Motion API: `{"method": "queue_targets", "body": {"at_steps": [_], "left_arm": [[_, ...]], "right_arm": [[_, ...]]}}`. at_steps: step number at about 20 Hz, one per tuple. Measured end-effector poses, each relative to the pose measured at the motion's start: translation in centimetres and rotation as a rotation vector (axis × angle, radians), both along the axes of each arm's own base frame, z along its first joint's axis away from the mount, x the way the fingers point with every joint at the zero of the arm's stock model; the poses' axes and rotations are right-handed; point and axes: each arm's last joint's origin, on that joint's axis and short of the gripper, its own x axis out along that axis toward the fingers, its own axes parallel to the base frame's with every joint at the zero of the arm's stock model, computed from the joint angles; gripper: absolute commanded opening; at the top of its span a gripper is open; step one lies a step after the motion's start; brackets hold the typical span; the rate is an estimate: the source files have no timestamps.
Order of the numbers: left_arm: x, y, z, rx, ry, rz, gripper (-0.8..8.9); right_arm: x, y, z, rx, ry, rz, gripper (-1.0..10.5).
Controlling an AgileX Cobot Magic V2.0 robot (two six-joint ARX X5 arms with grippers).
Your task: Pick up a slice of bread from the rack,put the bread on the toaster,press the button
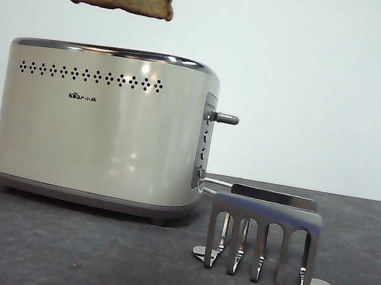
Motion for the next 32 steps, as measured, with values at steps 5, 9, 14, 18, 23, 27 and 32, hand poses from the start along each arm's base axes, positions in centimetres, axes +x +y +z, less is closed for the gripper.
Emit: {"method": "queue_targets", "body": {"at_steps": [5,9,14,18,23,27,32], "left_arm": [[1.0,0.6,-0.1,0.012,-0.016,-0.023,-0.09],[2.4,-0.3,-1.2,0.056,0.016,-0.039,-0.09],[3.9,-1.3,-2.4,0.101,0.049,-0.057,-0.09],[4.6,-1.6,-3.0,0.124,0.063,-0.062,-0.09],[5.0,-1.3,-3.5,0.149,0.101,-0.049,-0.09],[5.8,-0.6,-3.6,0.136,0.103,-0.019,-0.09],[7.9,-1.3,-5.1,0.14,0.138,-0.012,-0.09]], "right_arm": [[0.0,0.0,0.0,0.0,0.0,0.0,0.0],[0.0,0.0,0.0,-0.002,-0.001,0.002,0.0],[0.0,0.0,0.0,-0.02,-0.006,0.015,0.0],[0.0,0.0,0.0,-0.026,-0.007,0.02,0.0],[0.0,0.0,0.0,-0.04,-0.012,0.032,0.0],[0.1,0.0,0.1,-0.041,-0.029,0.032,0.0],[0.1,0.0,0.2,-0.044,-0.034,0.033,0.0]]}}
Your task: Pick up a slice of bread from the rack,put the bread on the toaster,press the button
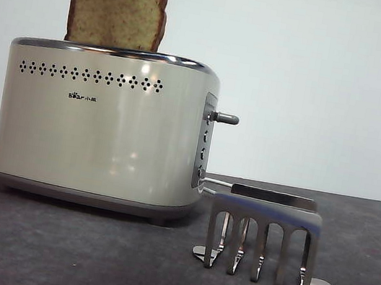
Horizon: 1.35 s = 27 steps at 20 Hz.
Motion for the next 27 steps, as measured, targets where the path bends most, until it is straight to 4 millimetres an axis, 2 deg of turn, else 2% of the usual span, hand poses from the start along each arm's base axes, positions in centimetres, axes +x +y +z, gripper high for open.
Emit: {"method": "queue_targets", "body": {"at_steps": [4,11,24,25,27], "left_arm": [[1.1,-0.7,-0.9,0.002,0.015,-0.008,-0.09],[1.8,-1.2,-1.9,-0.023,0.071,-0.038,-0.09],[2.7,0.7,-2.1,-0.043,0.115,0.023,0.02],[2.7,0.7,-2.2,-0.047,0.12,0.028,0.51],[2.8,0.6,-2.2,-0.052,0.117,0.034,2.79]], "right_arm": [[0.0,0.0,0.0,-0.001,0.0,0.001,0.0],[0.0,0.0,0.0,-0.003,0.0,0.002,0.0],[-0.1,0.0,-0.1,-0.002,0.016,0.003,0.0],[-0.1,0.0,-0.1,-0.002,0.016,0.003,0.0],[-0.1,0.0,-0.1,-0.002,0.016,0.003,0.0]]}}
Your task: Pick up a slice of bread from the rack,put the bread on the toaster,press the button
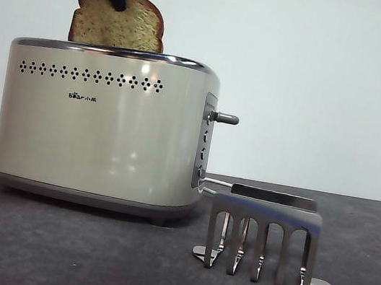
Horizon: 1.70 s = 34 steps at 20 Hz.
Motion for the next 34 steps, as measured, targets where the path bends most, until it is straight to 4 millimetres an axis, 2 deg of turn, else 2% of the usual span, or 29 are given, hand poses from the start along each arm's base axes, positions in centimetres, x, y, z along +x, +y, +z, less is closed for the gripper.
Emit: {"method": "queue_targets", "body": {"at_steps": [2,10,13,16,17,19,20,24,27,34], "left_arm": [[0.2,-0.1,0.1,-0.01,-0.021,0.001,3.53],[0.3,-0.2,0.4,-0.037,-0.045,0.021,3.55],[-1.2,0.3,2.0,-0.071,-0.082,0.031,3.46],[-4.2,1.3,4.7,-0.179,-0.124,0.117,3.39],[-5.4,1.7,5.6,-0.236,-0.125,0.168,2.92],[-7.6,2.4,6.8,-0.339,-0.083,0.279,0.43],[-8.7,2.8,7.2,-0.383,-0.045,0.342,-0.12],[-11.9,4.3,8.3,-0.566,0.118,0.532,-0.08],[-14.1,5.3,9.4,-0.712,0.203,0.586,-0.08],[-16.4,6.6,10.4,-0.805,0.208,0.631,-0.08]], "right_arm": [[0.0,0.0,0.0,0.0,0.0,0.0,0.0],[0.0,0.0,-0.1,0.0,0.008,0.0,0.0],[0.0,0.0,-0.1,0.002,0.009,0.0,0.0],[0.7,0.2,-0.1,0.06,0.009,0.072,0.0],[1.2,0.4,-0.1,0.11,0.006,0.128,0.0],[2.6,0.7,0.0,0.22,-0.005,0.221,0.0],[3.5,0.8,0.1,0.274,-0.013,0.257,0.0],[7.0,1.5,0.3,0.434,-0.057,0.381,0.0],[10.1,3.3,-0.5,0.528,-0.012,0.471,-0.1],[14.8,6.7,-3.8,0.637,0.146,0.508,-0.1]]}}
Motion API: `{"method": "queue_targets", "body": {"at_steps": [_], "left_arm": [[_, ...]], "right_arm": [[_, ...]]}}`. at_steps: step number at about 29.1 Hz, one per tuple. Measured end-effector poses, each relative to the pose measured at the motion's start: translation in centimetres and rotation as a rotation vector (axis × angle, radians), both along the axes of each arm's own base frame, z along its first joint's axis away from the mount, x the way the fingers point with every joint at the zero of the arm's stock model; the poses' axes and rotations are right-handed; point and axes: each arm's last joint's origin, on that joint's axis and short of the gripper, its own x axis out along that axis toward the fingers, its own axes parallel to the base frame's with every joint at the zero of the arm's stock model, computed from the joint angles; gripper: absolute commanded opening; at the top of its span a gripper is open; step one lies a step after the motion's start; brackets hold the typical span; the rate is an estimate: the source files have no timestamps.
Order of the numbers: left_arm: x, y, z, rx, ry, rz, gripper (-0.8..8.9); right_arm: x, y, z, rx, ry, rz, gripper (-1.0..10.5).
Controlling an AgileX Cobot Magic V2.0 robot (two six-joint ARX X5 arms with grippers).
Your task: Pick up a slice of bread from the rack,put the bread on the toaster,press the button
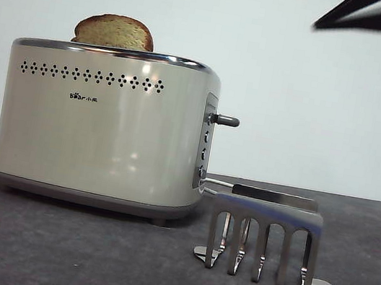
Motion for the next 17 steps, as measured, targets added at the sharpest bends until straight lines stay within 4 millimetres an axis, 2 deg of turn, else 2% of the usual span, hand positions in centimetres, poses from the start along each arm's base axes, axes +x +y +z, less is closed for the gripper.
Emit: {"method": "queue_targets", "body": {"at_steps": [4,8,11,17], "left_arm": [[-1.4,0.8,-0.1,-0.023,-0.005,0.015,-0.08],[-2.6,1.6,-1.4,-0.004,0.008,0.045,-0.08],[-3.0,2.0,-3.0,0.032,0.033,0.08,-0.08],[-2.9,2.0,-5.8,0.061,0.128,0.124,-0.07]], "right_arm": [[2.2,1.7,-2.2,0.027,0.071,0.034,-0.1],[3.6,2.9,-3.6,0.054,0.12,0.066,-0.1],[4.6,3.8,-3.8,0.073,0.131,0.076,-0.1],[6.7,5.2,-2.9,0.08,0.131,0.07,-0.1]]}}
